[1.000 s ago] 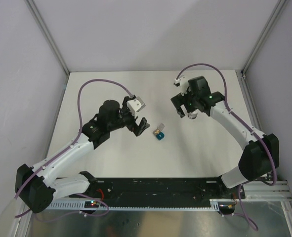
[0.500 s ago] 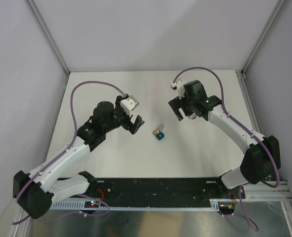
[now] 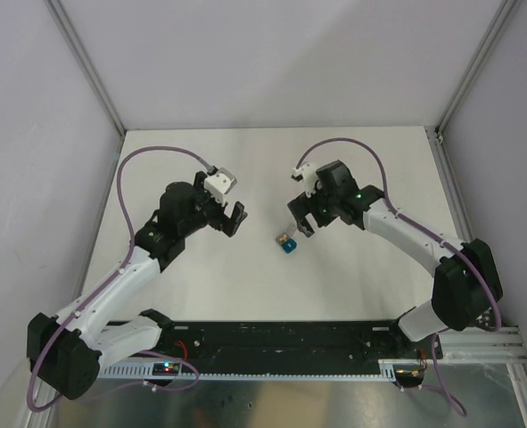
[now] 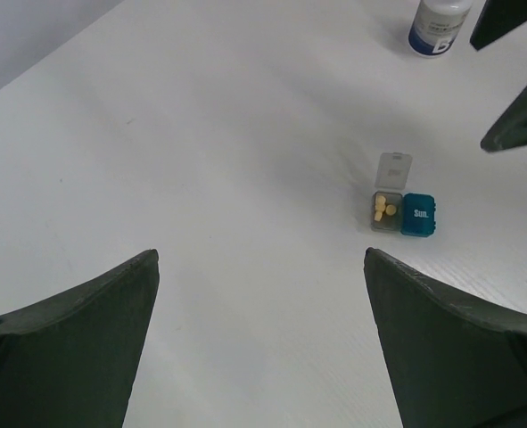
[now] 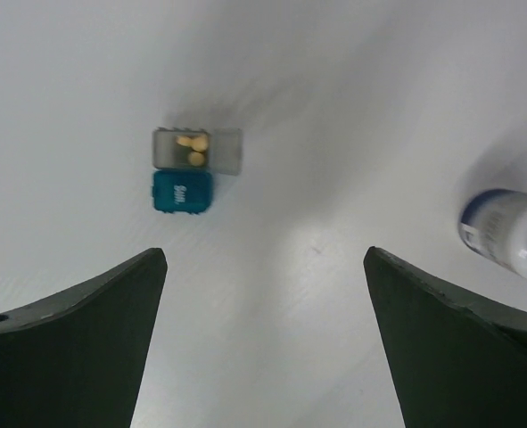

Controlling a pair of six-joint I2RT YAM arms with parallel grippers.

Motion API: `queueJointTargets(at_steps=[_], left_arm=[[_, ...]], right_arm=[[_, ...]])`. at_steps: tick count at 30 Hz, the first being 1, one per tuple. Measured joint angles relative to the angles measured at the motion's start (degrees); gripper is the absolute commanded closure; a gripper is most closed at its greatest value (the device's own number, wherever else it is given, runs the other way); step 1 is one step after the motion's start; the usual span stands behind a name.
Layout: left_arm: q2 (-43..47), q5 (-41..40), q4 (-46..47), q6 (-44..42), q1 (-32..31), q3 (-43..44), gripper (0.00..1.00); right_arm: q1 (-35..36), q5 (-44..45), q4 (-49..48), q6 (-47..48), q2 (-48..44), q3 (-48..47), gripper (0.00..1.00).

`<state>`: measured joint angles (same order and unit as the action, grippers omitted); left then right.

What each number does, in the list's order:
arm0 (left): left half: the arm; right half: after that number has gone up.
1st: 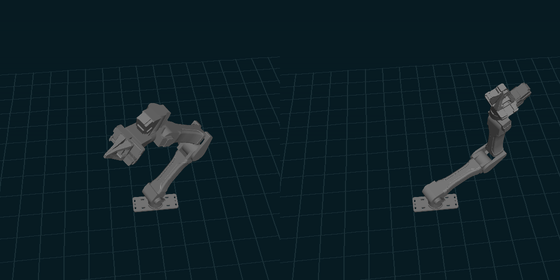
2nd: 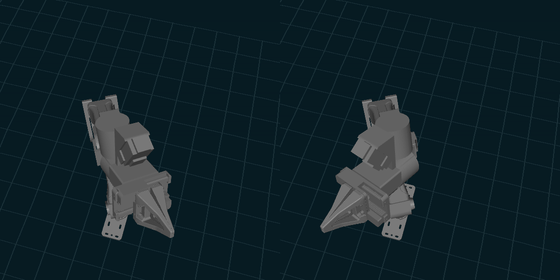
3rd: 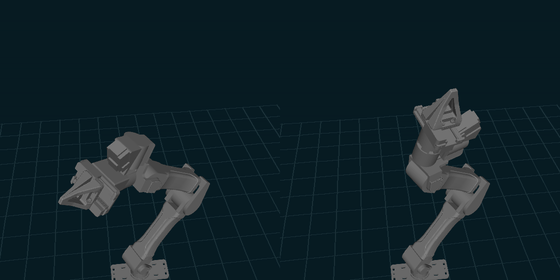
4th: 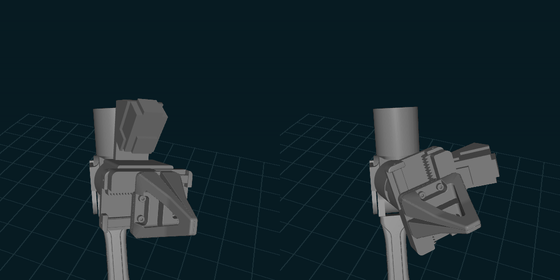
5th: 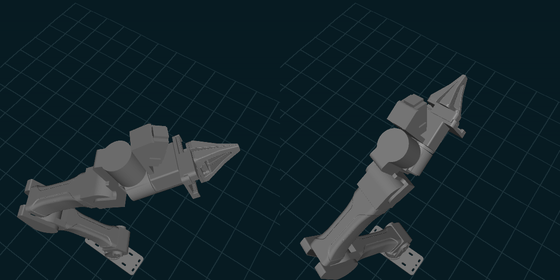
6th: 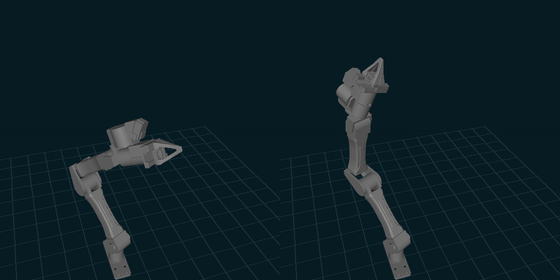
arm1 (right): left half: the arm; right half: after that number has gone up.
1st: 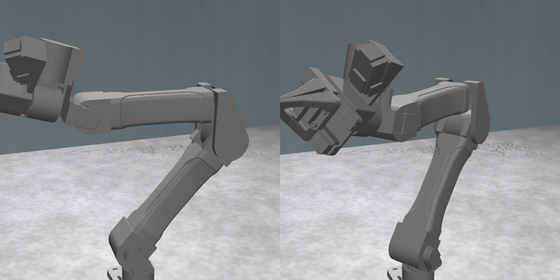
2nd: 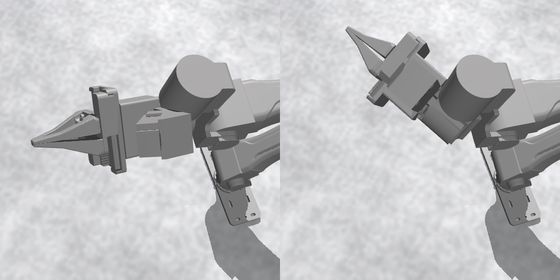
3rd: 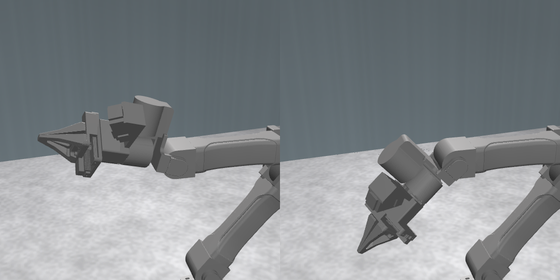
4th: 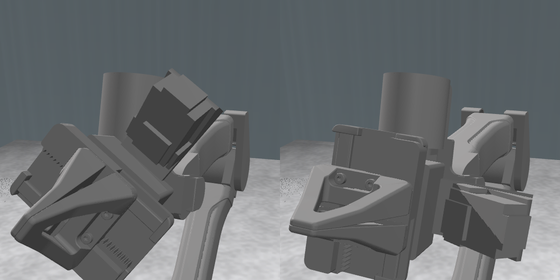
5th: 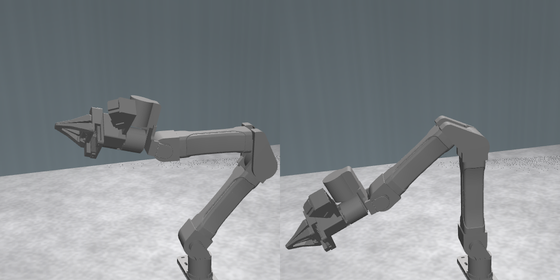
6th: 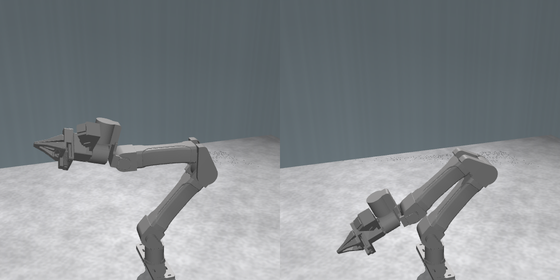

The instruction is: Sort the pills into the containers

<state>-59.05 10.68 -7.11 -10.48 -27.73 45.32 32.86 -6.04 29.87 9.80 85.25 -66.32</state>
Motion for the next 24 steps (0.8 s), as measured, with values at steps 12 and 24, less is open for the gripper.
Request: queueJointTargets(at_steps=[12,24], left_arm=[[2.2,0.0,2.1,1.5,2.8,-2.5,0.0],[2.6,0.0,2.4,2.0,3.5,-2.5,0.0]], right_arm=[[5.8,-1.2,-7.7,-6.9,7.9,2.9,0.12],[11.4,0.4,-10.5,-8.8,12.0,4.1,0.16]])
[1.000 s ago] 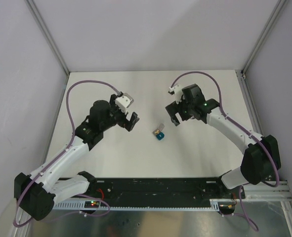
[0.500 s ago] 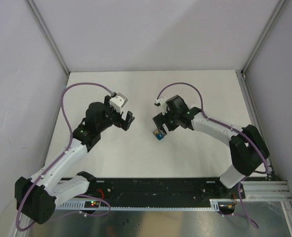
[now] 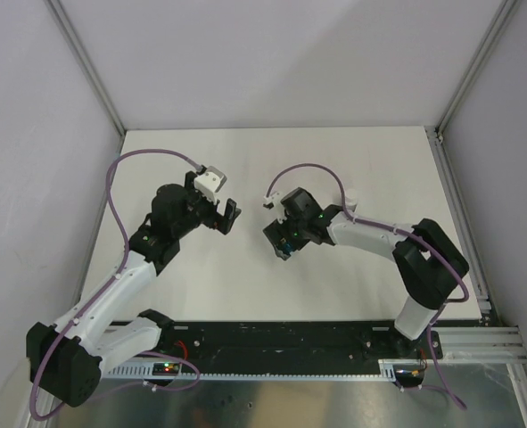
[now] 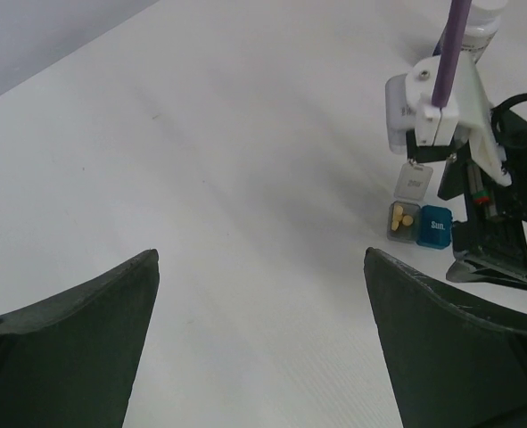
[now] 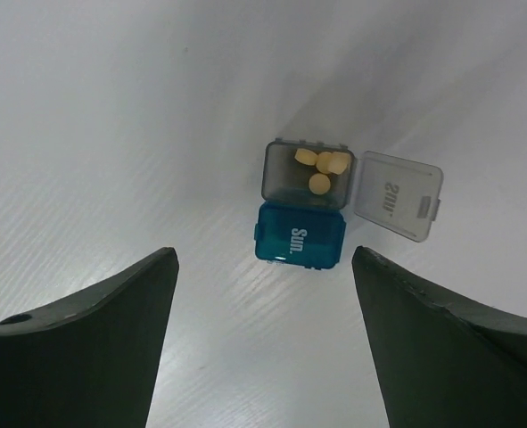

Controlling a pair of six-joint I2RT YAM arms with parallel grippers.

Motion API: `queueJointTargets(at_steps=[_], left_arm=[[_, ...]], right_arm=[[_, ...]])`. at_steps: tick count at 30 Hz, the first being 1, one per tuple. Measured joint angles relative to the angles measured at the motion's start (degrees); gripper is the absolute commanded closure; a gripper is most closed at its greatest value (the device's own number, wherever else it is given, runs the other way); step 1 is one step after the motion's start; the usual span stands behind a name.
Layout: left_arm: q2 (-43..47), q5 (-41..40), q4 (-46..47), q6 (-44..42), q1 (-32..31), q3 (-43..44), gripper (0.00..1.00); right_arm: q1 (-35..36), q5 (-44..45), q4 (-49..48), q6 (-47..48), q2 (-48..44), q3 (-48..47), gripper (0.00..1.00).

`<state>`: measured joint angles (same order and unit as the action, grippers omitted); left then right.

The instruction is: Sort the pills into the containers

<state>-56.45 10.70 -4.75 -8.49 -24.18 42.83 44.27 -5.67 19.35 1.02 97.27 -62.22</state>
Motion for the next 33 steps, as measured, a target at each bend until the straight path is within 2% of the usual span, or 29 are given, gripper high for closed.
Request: queueJointTargets(at_steps=[10,22,33], left_arm=[[0.2,0.0,0.0,0.2,0.2,-0.4,0.0],[0.3,0.3,0.0,0.6,0.2,-0.5,0.02],[0.3,0.5,0.0,1.0,0.2,-0.5,0.02]], right_arm=[[0.5,3.4,-0.7,0.0,3.5,0.2,0.24],[0.1,3.8,-1.2,-0.2,4.4,0.3,0.39],[-0.9,3.6,-1.5,-0.2,5.5,0.3,0.43]])
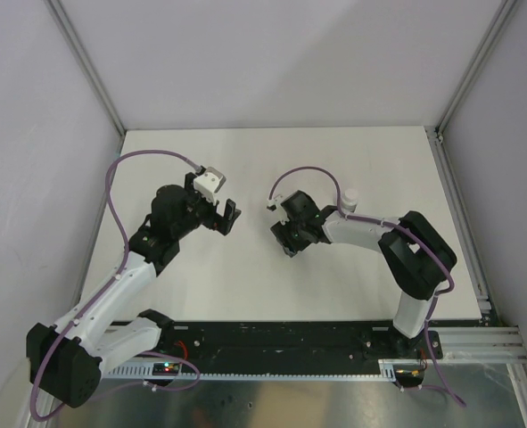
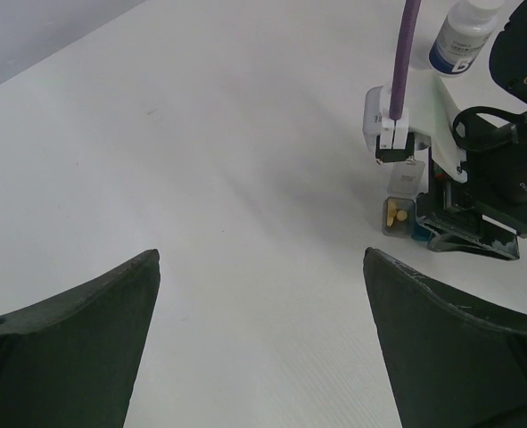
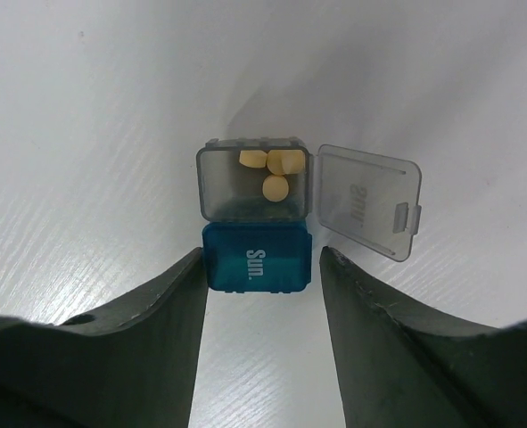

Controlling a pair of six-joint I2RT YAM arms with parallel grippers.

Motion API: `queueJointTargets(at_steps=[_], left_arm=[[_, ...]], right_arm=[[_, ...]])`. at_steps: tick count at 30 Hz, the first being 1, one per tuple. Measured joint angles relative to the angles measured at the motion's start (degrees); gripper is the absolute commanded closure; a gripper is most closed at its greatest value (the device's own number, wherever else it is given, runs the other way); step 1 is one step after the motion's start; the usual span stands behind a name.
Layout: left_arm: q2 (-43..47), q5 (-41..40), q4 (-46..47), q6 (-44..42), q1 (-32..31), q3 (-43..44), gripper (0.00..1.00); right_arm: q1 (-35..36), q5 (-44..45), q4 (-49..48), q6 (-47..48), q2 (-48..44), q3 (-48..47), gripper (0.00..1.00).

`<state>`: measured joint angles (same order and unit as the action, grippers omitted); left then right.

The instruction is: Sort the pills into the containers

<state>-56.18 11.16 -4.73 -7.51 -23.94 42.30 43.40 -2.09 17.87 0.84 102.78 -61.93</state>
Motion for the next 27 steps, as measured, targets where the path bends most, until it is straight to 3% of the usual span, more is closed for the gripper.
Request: queueJointTargets(at_steps=[9,20,27], left_arm=[[0.0,0.0,0.0,0.0,0.0,0.0,0.02],[0.0,0.0,0.0,0.0,0.1,0.0,0.02],[0.0,1.1,0.3,0.7,0.7,-0.2,0.02]], right_arm=[[-0.1,-0.1,-0.5,0.2,0.3,0.0,0.49],[-0.6,-0.6,-0.7,0.7,0.4,0.0,0.75],[-2.0,-3.2,-0.1,1.6,-1.2,0.0,0.85]])
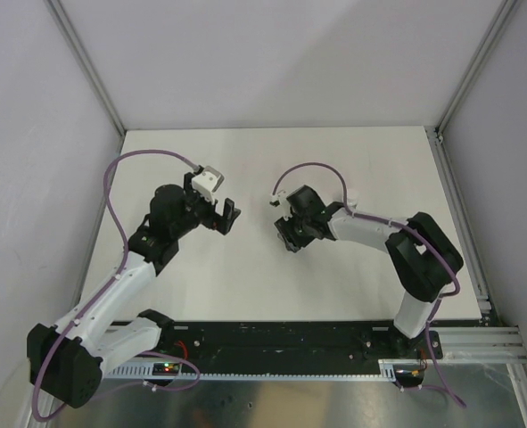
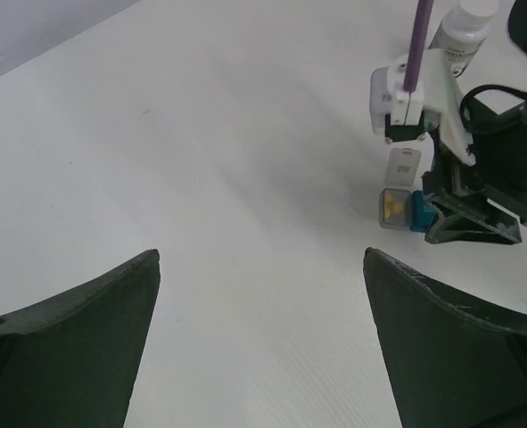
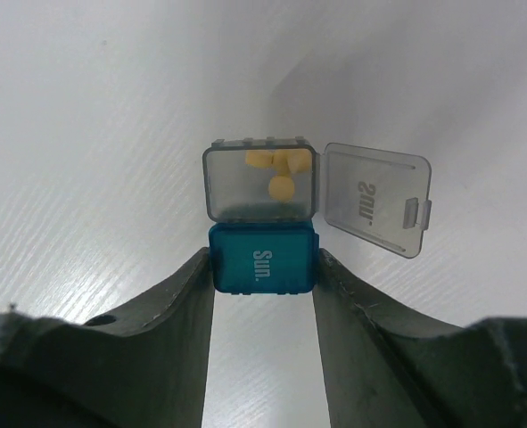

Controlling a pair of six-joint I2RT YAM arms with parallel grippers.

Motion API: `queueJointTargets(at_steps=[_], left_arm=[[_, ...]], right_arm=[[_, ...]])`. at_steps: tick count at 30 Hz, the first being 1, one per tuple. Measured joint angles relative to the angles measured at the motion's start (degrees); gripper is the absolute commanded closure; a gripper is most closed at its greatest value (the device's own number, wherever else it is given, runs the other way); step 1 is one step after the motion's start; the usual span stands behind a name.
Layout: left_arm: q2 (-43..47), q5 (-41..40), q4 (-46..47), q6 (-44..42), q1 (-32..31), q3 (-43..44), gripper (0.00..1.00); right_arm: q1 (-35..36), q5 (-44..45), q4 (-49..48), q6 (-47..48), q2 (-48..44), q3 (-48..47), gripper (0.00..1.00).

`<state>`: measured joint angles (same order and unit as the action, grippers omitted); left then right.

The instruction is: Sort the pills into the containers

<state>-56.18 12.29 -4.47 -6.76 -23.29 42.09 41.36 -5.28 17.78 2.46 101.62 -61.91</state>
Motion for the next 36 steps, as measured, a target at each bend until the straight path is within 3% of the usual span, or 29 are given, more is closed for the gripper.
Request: queueJointTargets(at_steps=[17,36], left_arm=[[-5.5,10.8,1.0,10.1,4.5,3.4,0.02],[-15.6,25.8,2.9,18.1,4.6,11.0,0.02]], right_arm=[[-2.1,-14.6,10.4,12.9,-19.5,-3.4,0.88],[7.3,-18.1,26.8,23.8,-22.4,-13.9,0.89]])
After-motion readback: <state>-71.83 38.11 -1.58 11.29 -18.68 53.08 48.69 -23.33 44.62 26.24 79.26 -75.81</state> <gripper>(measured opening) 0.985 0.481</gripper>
